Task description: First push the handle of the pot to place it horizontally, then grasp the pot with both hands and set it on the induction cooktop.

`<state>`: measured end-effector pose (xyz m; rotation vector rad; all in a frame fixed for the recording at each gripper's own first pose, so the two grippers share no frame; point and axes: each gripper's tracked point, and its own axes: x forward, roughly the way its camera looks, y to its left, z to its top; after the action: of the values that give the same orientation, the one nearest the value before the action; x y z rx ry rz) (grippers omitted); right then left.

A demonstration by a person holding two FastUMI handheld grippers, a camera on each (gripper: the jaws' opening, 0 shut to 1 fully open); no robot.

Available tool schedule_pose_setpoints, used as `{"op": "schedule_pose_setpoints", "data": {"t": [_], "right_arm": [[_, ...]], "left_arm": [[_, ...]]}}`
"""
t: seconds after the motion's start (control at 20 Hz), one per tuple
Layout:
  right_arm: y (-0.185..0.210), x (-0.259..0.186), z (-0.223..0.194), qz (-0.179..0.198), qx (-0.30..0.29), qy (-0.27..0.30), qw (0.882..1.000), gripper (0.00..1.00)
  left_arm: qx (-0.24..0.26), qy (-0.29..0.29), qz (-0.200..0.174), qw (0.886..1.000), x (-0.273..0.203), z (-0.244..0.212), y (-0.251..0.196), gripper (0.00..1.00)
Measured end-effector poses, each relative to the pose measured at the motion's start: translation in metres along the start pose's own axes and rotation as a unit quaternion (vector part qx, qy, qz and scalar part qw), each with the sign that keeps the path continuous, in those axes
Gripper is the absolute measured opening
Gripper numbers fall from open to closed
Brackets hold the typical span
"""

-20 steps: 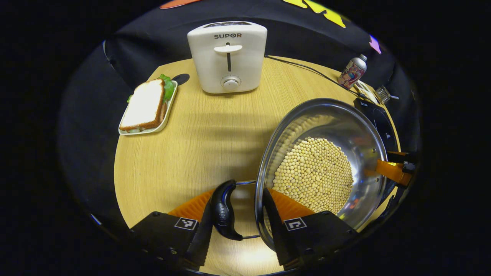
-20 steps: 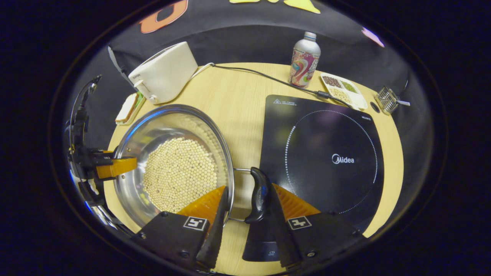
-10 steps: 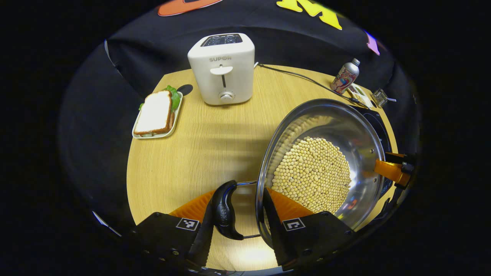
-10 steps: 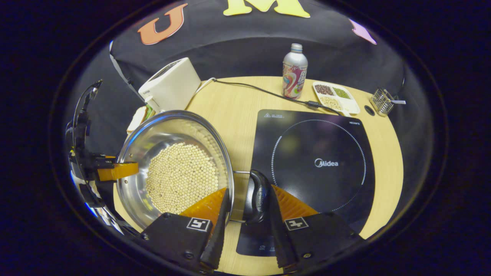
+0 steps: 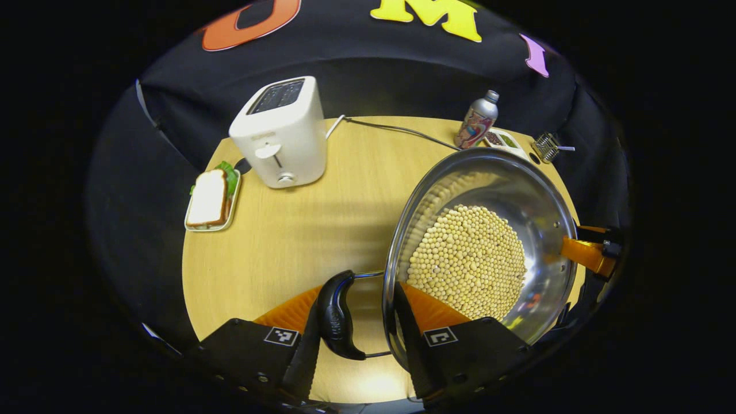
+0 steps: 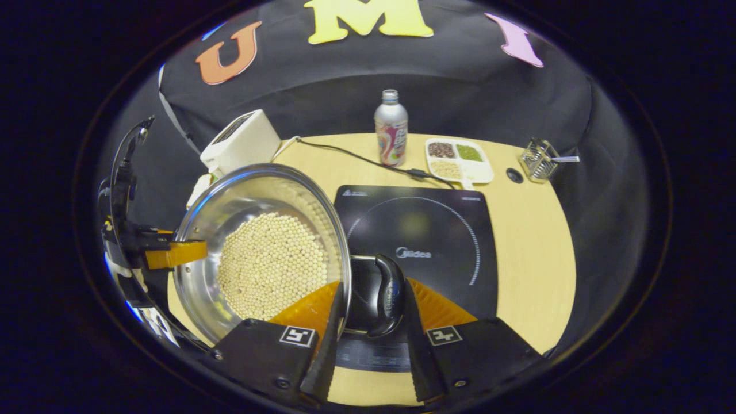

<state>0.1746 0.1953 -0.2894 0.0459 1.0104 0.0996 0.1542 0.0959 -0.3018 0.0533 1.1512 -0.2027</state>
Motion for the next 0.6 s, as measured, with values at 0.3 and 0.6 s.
{"op": "schedule_pose_setpoints", "data": {"t": [0.3,0.6], "right_arm": [[-0.068,-0.011,0.0,-0.011,0.02,-0.005,1.0,0.54],[-0.133,-0.009,0.0,-0.018,0.022,-0.002,1.0,0.54]], "left_arm": [[0.021,-0.006,-0.009,1.0,0.007,0.019,-0.067,0.64],[0.022,-0.002,-0.012,1.0,0.029,0.03,-0.125,0.64]]}}
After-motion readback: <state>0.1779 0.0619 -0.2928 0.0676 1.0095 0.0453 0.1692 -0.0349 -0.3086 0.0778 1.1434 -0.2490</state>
